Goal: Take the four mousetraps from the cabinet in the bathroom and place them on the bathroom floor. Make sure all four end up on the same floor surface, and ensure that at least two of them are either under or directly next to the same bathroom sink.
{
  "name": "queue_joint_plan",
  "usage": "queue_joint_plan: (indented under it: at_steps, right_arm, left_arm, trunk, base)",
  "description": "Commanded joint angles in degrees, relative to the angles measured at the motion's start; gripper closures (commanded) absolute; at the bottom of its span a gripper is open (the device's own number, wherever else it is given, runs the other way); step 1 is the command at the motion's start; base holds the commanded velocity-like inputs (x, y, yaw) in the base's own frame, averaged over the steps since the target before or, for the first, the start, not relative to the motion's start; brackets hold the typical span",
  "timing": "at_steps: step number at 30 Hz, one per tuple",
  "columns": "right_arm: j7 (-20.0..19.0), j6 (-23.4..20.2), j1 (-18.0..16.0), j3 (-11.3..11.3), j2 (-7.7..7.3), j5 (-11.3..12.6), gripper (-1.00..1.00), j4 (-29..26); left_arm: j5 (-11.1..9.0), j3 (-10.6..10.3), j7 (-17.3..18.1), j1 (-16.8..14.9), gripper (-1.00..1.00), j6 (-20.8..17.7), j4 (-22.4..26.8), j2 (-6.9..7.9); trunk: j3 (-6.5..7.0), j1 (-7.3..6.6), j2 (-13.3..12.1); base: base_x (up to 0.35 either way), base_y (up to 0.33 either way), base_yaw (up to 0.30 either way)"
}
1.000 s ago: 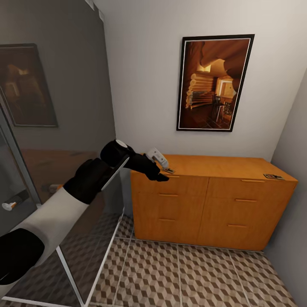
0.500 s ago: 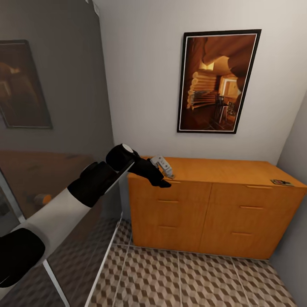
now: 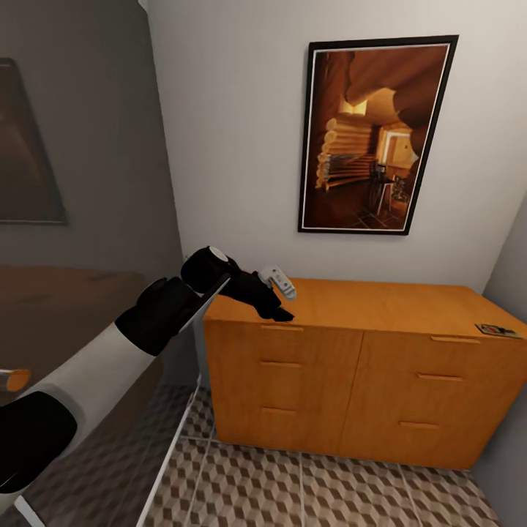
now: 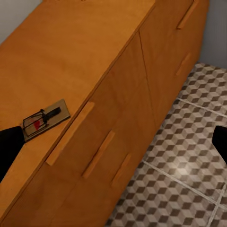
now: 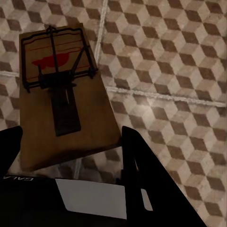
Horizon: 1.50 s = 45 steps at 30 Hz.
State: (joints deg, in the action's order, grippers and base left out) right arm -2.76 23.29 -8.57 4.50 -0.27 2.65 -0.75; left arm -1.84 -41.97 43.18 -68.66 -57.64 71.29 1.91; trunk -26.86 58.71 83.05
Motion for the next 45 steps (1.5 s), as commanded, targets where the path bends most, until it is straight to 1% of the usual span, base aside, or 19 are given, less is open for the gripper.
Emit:
queue_joint_plan:
  at_steps: [1, 12, 18, 25, 29, 45]
  right_arm:
    - [0.03, 0.17, -0.04, 0.43, -0.01, 0.45, 1.0, 0.05]
    - [0.03, 0.02, -0.04, 0.43, 0.1, 0.44, 1.0, 0.05]
    - [0.03, -0.58, -0.03, 0.43, 0.47, 0.43, 1.0, 0.05]
    - [-0.02, -1.56, 0.04, 0.43, 0.61, 0.43, 1.0, 0.05]
    - [-0.03, -1.64, 0.04, 0.43, 0.71, 0.44, 1.0, 0.05]
    - [0.03, -1.67, 0.05, 0.43, 0.88, 0.43, 1.0, 0.05]
  left_arm:
    - [-0.18, -0.09, -0.03, -0.07, -1.0, -0.36, 0.05, 0.03]
    - [-0.18, -0.22, -0.03, -0.07, -1.0, -0.37, 0.05, 0.13]
    - [-0.18, -0.21, -0.03, -0.07, -1.0, -0.37, 0.07, 0.3]
    - [-0.18, -0.18, -0.03, -0.07, -1.0, -0.37, 1.02, 1.58]
    - [-0.18, -0.26, -0.03, -0.07, -1.0, -0.37, 1.83, 1.8]
    - [-0.21, -0.39, -0.03, -0.07, -1.0, -0.37, 1.9, 1.89]
  trunk:
    - [-0.07, 0.02, 0.03]
    - [-0.07, 0.02, 0.03]
    - [-0.07, 0.02, 0.03]
    - [-0.07, 0.02, 0.03]
    - [-0.07, 0.02, 0.03]
    - [-0.07, 0.02, 0.03]
  base:
    - [0.177, -0.014, 0.0]
    - [0.045, -0.004, 0.0]
    - [0.002, 0.0, 0.0]
    - [0.0, 0.0, 0.0]
    - [0.022, 0.0, 0.0]
    - [0.194, 0.0, 0.0]
